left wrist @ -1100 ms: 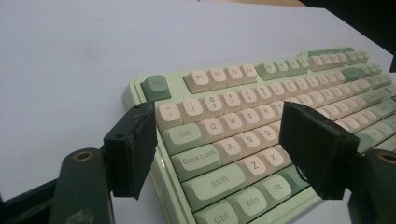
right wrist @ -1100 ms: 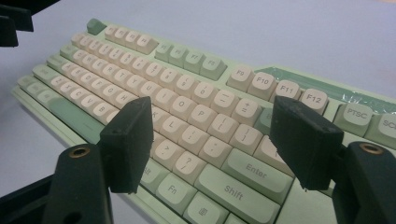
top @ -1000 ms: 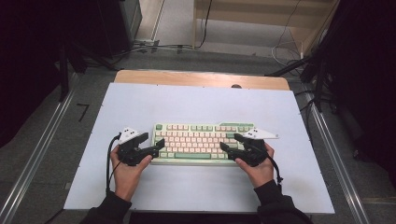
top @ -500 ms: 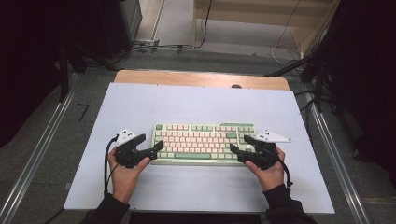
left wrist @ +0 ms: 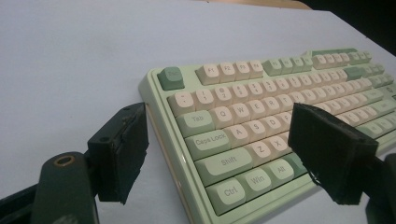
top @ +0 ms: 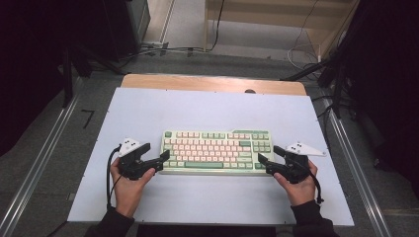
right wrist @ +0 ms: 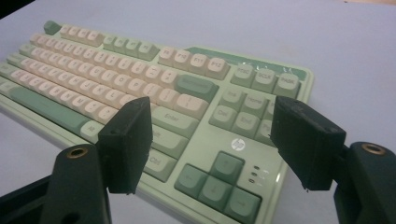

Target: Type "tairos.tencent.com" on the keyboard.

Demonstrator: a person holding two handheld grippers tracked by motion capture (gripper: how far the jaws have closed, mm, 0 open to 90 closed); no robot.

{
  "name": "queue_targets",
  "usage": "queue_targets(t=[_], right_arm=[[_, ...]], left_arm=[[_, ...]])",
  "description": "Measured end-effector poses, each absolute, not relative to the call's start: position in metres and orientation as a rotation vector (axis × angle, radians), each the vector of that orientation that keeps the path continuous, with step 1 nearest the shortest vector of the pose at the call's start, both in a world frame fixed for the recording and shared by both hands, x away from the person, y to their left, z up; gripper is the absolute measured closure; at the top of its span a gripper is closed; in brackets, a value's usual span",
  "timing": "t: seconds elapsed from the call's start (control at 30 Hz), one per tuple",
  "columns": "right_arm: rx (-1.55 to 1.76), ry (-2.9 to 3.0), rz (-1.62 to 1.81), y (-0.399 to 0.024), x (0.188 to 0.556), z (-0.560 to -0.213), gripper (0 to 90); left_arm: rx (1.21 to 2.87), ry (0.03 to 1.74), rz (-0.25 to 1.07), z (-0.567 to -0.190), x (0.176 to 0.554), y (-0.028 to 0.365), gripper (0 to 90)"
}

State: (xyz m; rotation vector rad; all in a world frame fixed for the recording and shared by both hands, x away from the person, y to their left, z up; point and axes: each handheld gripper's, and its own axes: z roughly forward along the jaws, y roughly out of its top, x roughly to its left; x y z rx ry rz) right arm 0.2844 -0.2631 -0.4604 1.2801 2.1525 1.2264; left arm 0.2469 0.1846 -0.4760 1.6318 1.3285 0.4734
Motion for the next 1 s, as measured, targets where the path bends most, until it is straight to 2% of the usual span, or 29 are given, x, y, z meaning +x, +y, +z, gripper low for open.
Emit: queue_targets(t=[1.0], right_arm=[[1.365,2.061,1.194,-0.307,0.267,-0.459,28.3]], left_arm=[[1.602,1.378,0.485,-0.477,0.224,0.206,19.2]])
